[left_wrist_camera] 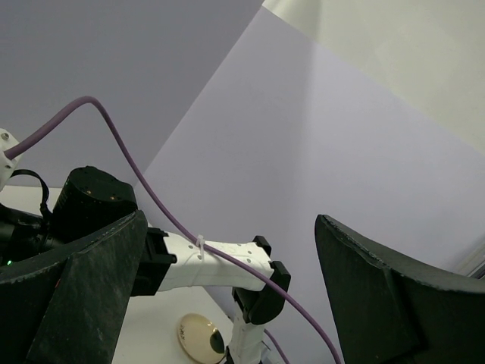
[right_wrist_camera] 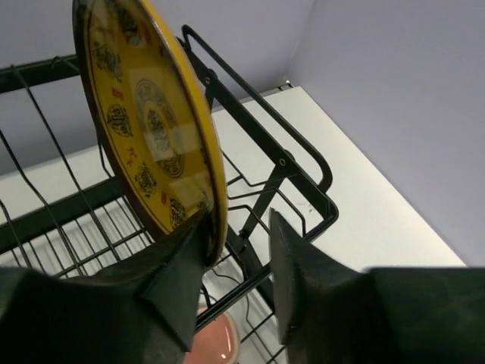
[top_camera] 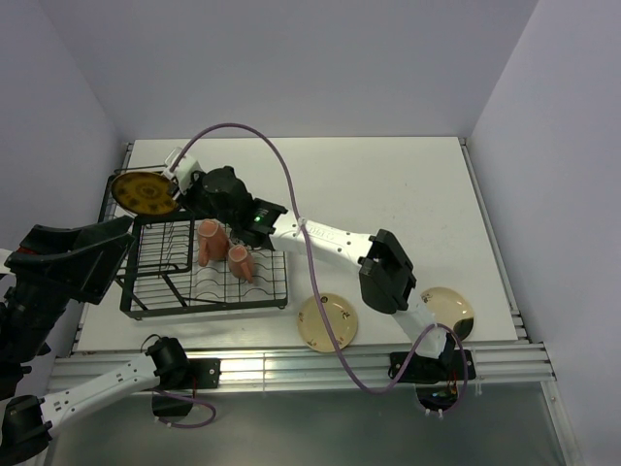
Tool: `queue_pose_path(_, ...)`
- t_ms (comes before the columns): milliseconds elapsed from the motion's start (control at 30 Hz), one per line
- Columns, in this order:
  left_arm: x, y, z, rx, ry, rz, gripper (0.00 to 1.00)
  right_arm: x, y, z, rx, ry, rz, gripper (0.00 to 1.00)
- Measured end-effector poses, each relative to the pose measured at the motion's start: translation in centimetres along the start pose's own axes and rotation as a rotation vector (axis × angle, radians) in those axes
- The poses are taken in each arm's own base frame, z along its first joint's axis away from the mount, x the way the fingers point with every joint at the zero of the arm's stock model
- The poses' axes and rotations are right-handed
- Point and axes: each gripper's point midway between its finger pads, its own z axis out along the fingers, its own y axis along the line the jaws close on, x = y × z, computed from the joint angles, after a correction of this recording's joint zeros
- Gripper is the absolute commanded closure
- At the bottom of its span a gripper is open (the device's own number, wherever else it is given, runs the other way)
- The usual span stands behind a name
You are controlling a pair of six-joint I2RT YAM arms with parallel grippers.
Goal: Load the mixed dishes into the dish rack
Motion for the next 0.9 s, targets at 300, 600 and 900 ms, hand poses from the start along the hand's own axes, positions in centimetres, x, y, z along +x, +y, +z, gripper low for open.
queue_pose_path(300,0.1,0.0,0.0,-0.001,0.002,0.001,0.01,-0.1,-1.0,0.1,0.024,-0.003,0.004,0.4)
queue_pose_path(600,0.1,0.1,0.0,-0.002,0.003,0.001,0.01,-0.4,-1.2,-0.3,0.026,-0.007,0.003,0.3)
queue_pose_path(900,0.1,0.0,0.0,-0.002,0.003,0.001,0.01,-2.7,-1.4,-1.8,0.009,-0.048,0.001,0.25)
